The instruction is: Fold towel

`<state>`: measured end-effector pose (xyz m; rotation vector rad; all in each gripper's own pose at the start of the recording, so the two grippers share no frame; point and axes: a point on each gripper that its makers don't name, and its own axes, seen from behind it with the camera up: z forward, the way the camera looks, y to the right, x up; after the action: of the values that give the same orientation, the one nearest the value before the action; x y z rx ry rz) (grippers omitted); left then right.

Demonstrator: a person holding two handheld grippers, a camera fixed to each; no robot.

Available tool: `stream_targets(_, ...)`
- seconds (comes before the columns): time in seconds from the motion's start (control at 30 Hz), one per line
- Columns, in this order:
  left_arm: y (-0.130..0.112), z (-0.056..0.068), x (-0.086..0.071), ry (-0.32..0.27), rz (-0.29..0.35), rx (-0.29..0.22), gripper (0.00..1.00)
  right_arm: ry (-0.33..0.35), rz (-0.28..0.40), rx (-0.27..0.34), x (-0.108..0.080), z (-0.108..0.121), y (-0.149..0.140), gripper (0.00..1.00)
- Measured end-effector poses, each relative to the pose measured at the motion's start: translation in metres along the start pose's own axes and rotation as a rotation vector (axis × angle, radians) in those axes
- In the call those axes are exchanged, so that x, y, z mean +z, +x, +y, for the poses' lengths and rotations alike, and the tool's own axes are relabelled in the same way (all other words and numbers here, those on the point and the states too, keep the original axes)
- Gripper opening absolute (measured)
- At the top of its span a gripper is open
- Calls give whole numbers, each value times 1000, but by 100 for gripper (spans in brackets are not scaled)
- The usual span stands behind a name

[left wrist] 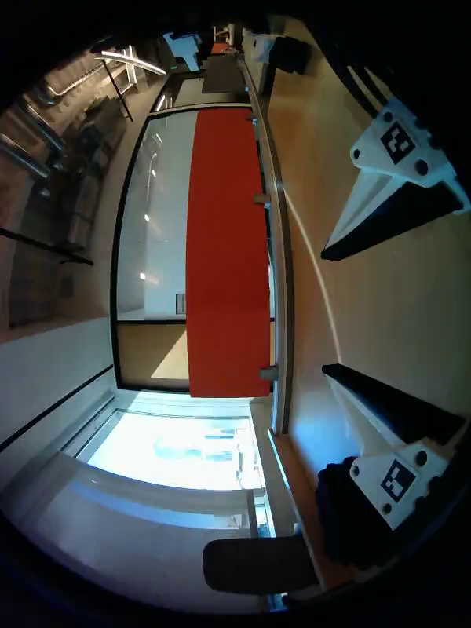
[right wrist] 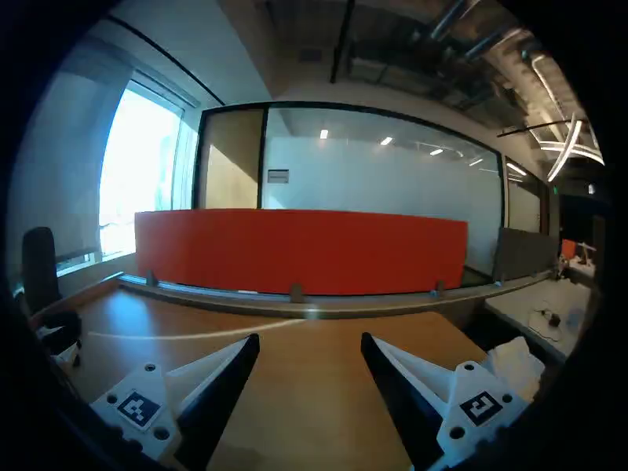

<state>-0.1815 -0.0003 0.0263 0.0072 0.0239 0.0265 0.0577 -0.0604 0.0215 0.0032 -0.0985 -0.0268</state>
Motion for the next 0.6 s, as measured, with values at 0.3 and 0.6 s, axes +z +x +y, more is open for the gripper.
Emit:
stream_targets(0.3, -12, -6, -2, 21, 0, -19, 98, 2, 9, -1, 2, 3, -2, 100)
stream_targets(0.6, -14, -3, -2, 15, -2, -11, 98, 11, 5, 1, 2, 5, -5, 100)
